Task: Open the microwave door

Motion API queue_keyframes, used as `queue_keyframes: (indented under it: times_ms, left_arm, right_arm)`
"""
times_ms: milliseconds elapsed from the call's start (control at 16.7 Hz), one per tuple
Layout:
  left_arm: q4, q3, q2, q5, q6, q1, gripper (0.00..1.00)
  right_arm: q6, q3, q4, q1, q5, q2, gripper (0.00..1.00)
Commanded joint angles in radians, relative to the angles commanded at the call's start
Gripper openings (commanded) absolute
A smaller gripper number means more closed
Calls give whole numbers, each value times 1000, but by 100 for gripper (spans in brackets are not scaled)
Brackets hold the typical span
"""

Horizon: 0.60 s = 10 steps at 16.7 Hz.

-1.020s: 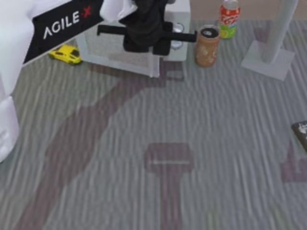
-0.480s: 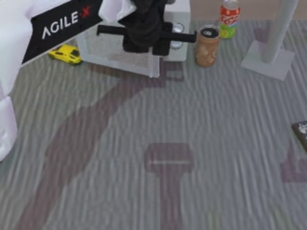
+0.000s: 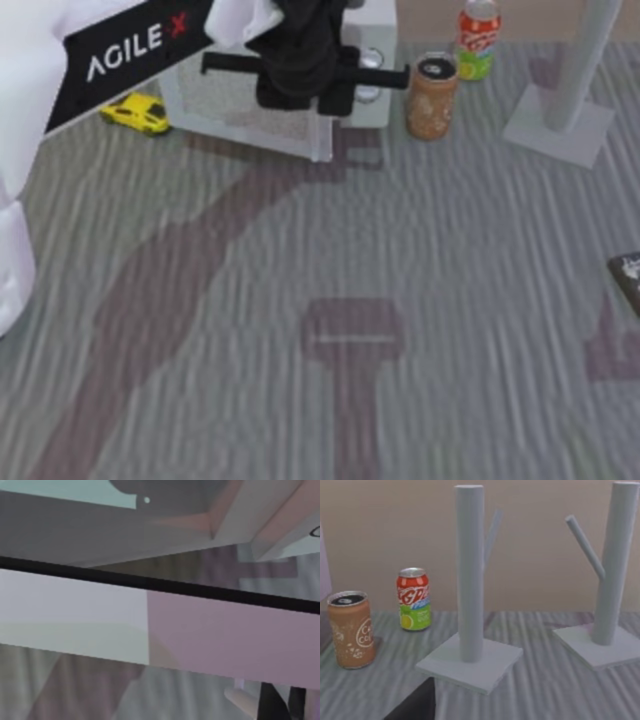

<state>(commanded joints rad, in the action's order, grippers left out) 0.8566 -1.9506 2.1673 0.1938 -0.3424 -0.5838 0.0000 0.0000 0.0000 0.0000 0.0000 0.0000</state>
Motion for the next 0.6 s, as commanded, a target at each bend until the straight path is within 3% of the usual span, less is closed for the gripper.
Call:
queue_keyframes:
  times_ms: [600]
  left_arm:
    - [-2, 6, 1, -6, -1, -7, 0]
  right_arm:
    - [0, 0, 0, 0, 0, 0, 100]
